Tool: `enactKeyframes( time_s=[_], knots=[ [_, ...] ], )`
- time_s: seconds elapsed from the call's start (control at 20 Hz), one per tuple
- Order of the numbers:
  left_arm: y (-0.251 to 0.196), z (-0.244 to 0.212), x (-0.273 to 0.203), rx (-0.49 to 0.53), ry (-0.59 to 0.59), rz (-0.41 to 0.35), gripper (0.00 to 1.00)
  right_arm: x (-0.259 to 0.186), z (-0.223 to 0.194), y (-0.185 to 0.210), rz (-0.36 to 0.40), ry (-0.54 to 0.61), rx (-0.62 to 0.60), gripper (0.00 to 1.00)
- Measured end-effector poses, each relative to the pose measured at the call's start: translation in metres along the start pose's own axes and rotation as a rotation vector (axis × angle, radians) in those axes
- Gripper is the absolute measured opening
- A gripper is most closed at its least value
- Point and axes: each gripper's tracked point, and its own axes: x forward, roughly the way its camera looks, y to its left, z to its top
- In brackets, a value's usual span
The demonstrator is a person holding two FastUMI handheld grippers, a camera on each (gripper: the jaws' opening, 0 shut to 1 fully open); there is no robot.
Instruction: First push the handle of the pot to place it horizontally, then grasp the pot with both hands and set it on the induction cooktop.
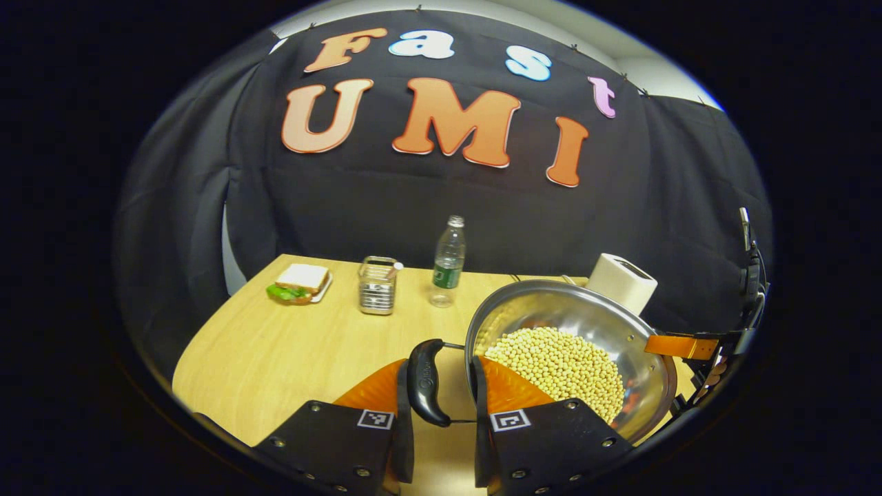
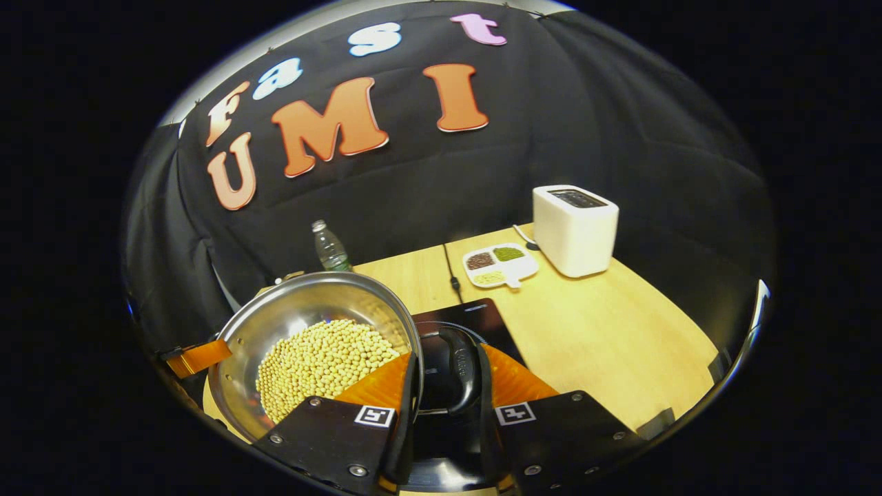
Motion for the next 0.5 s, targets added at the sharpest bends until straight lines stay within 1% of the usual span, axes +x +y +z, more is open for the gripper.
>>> enactKeyframes(
  time_s=[0.05,0.25,0.45,0.5],
  knots=[
    [-0.013,-0.004,0.006,0.004,0.009,-0.013,0.34,0.001,0.001,-0.014,-0.013,0.001,0.010,0.39],
    [-0.056,-0.018,0.029,-0.001,0.047,-0.052,0.35,0.007,0.001,-0.061,-0.056,0.008,0.045,0.39],
    [-0.080,-0.032,0.050,-0.011,0.086,-0.066,0.36,0.018,-0.001,-0.088,-0.069,0.023,0.058,0.39],
    [-0.084,-0.030,0.055,-0.011,0.093,-0.067,0.35,0.024,-0.004,-0.092,-0.070,0.033,0.064,0.39]
  ],
)
